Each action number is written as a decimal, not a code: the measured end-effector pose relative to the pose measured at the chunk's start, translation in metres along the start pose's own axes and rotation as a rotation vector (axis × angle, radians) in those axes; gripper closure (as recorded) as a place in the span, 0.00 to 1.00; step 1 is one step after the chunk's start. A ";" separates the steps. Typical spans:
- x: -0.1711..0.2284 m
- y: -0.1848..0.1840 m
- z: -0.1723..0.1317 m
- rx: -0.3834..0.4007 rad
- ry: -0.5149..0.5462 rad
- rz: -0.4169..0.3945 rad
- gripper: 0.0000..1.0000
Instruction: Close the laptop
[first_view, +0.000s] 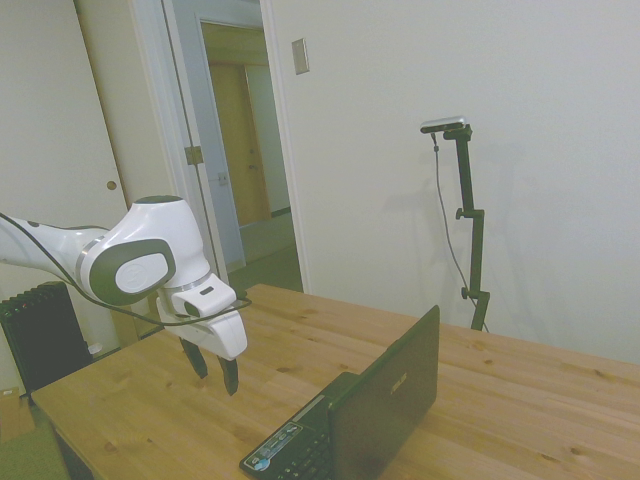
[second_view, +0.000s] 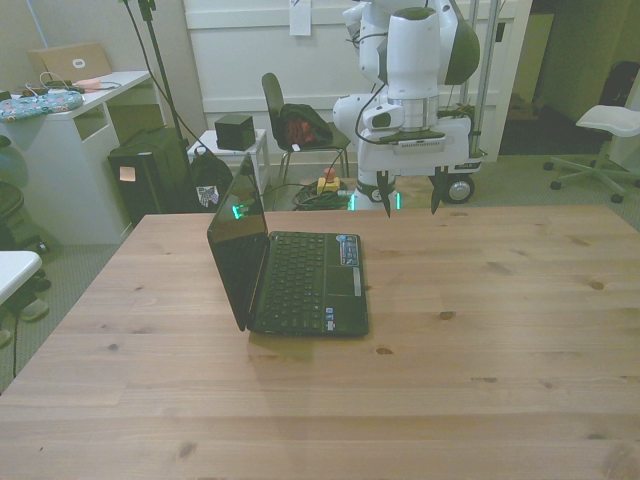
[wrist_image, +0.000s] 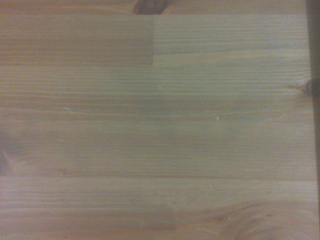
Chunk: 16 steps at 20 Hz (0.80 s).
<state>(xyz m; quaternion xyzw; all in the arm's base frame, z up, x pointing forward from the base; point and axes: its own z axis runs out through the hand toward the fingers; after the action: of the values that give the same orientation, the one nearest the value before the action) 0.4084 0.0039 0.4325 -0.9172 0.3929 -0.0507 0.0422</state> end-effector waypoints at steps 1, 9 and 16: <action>0.000 0.000 0.000 0.000 0.000 0.000 0.00; 0.105 0.031 -0.078 0.019 0.099 0.138 0.00; 0.178 0.021 -0.141 0.036 0.149 0.197 0.00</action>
<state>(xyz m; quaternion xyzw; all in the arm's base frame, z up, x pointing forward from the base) 0.4979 -0.1450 0.5809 -0.8669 0.4823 -0.1213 0.0339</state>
